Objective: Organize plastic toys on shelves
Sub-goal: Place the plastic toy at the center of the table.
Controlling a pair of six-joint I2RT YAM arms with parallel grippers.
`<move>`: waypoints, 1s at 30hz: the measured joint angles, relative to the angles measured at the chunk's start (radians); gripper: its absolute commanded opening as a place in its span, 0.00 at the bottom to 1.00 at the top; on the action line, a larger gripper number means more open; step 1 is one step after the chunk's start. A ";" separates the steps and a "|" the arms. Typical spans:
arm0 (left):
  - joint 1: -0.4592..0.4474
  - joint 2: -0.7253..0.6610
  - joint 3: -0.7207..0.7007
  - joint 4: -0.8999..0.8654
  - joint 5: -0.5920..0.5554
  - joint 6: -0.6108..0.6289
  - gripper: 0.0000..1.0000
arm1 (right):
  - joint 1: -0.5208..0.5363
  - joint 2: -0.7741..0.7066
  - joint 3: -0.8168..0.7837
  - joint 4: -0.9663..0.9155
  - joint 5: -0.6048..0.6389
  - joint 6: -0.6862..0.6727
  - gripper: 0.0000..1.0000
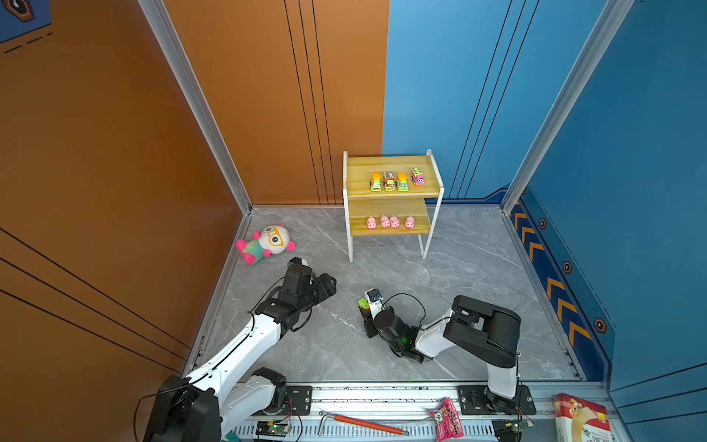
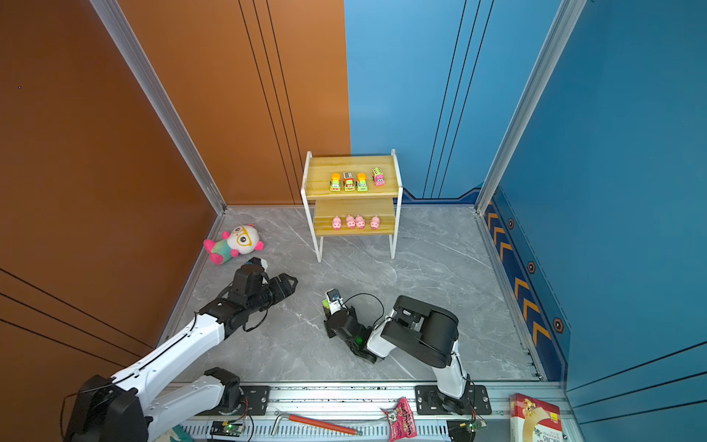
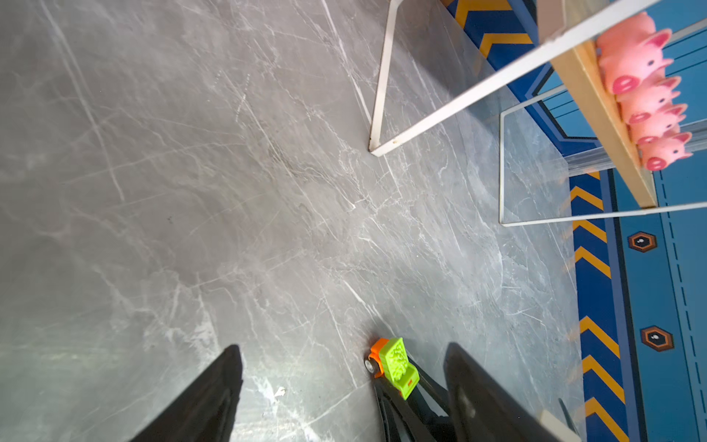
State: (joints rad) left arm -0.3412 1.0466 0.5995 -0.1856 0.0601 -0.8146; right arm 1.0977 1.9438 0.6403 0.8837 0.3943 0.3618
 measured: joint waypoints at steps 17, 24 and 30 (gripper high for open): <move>0.155 0.046 0.251 -0.178 0.145 0.246 0.85 | -0.035 0.020 0.020 0.000 -0.070 -0.007 0.46; 0.187 0.066 0.251 -0.173 0.251 0.285 0.85 | -0.058 0.020 0.021 0.006 -0.115 -0.009 0.38; 0.210 0.066 0.248 -0.158 0.304 0.295 0.85 | -0.064 0.018 0.021 0.003 -0.137 -0.029 0.37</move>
State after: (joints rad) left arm -0.1310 1.1130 0.8474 -0.3439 0.3645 -0.5198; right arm 1.0336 1.9614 0.6613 0.8871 0.2577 0.3325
